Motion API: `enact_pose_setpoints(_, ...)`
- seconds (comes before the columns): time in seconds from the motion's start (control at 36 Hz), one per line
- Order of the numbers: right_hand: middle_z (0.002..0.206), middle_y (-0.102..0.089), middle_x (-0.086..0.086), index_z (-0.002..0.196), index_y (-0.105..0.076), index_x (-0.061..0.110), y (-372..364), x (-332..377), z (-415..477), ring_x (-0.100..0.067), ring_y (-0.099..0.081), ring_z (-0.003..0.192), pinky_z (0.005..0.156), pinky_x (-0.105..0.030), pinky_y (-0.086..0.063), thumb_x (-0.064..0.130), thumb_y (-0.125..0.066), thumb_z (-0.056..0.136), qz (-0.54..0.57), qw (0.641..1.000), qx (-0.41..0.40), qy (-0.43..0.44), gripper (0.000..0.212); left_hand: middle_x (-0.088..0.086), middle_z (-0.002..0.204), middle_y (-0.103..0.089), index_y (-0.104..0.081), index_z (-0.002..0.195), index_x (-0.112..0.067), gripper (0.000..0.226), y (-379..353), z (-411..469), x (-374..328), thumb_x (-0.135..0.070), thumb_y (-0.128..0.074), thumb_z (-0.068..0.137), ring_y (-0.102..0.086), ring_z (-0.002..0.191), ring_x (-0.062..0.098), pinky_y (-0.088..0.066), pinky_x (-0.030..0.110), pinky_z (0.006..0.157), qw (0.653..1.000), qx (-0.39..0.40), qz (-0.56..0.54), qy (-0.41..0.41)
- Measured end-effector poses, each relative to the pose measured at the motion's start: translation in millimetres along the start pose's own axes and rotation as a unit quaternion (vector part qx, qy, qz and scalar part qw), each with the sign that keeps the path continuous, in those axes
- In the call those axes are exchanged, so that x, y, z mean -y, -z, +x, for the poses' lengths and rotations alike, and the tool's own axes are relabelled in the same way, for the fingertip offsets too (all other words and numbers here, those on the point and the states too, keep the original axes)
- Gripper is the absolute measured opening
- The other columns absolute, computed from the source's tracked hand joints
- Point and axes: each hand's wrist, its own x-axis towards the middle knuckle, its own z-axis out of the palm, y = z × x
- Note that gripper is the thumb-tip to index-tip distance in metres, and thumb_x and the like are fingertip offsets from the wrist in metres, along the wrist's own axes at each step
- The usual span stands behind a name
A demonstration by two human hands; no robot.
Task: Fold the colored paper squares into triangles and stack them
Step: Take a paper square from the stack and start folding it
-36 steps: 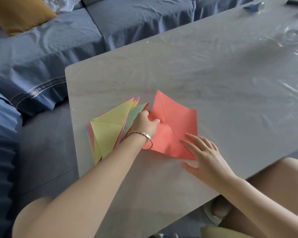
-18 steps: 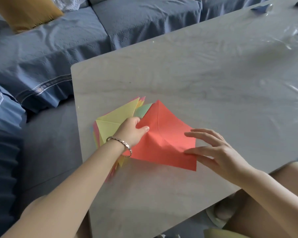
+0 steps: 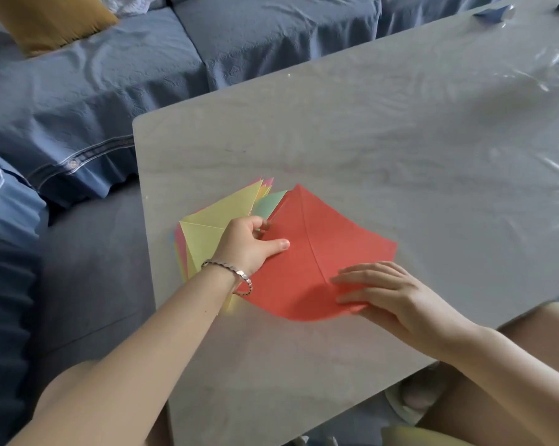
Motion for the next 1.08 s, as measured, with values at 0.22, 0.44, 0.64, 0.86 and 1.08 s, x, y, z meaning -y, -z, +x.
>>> enact_pose_setpoints(0.22, 0.136, -0.039, 0.022, 0.075, -0.063, 0.037, 13, 6, 16, 0.001, -0.027, 0.133, 0.103, -0.006, -0.02, 0.06, -0.044, 0.087, 0.145, 0.968, -0.066, -0.195, 0.032, -0.013, 0.067, -0.065, -0.064, 0.069, -0.024, 0.021, -4, -17, -11, -0.006, -0.074, 0.073, -0.058, 0.061, -0.002, -0.046, 0.013, 0.066, 0.985, 0.036, 0.065, -0.158)
enact_pose_setpoints(0.44, 0.071, -0.07, 0.014, 0.06, -0.071, 0.027, 19, 19, 28, 0.005, -0.062, 0.059, 0.058, -0.011, -0.048, 0.02, -0.072, 0.075, 0.293, 0.849, -0.22, -0.381, 0.017, -0.009, 0.072, -0.07, -0.066, 0.068, -0.026, 0.028, -6, -33, -14, 0.001, -0.066, 0.076, -0.063, 0.069, 0.002, -0.048, 0.019, 0.073, 0.982, 0.13, 0.056, -0.124)
enact_pose_setpoints(0.64, 0.058, -0.067, 0.017, 0.062, -0.07, 0.029, 16, 34, 31, 0.002, -0.057, 0.051, 0.052, -0.011, -0.045, 0.02, -0.075, 0.073, 0.258, 0.843, -0.253, -0.399, 0.016, -0.008, 0.088, -0.068, -0.065, 0.099, -0.024, 0.017, -8, -53, -27, -0.033, -0.053, 0.09, -0.061, 0.083, 0.001, -0.042, 0.009, 0.074, 0.99, 0.07, 0.031, -0.118)
enact_pose_setpoints(0.86, 0.064, -0.068, 0.016, 0.064, -0.068, 0.028, 13, 53, 39, 0.002, -0.058, 0.056, 0.056, -0.01, -0.045, 0.017, -0.076, 0.07, 0.271, 0.824, -0.302, -0.394, 0.015, -0.033, 0.07, -0.051, -0.07, 0.1, -0.025, 0.028, -22, -74, -31, -0.014, -0.074, 0.074, -0.05, 0.069, -0.021, -0.036, -0.004, 0.069, 0.961, -0.096, 0.073, -0.248)
enact_pose_setpoints(1.08, 0.069, -0.072, 0.006, 0.084, -0.067, 0.026, 19, 70, 40, -0.007, -0.065, 0.056, 0.051, -0.019, -0.052, 0.01, -0.071, 0.076, 0.356, 0.778, -0.315, -0.41, 0.019, -0.023, 0.083, -0.062, -0.073, 0.099, -0.02, 0.027, -22, -83, -30, -0.011, -0.075, 0.073, -0.053, 0.076, -0.023, -0.038, -0.003, 0.074, 0.956, -0.117, 0.018, -0.267)
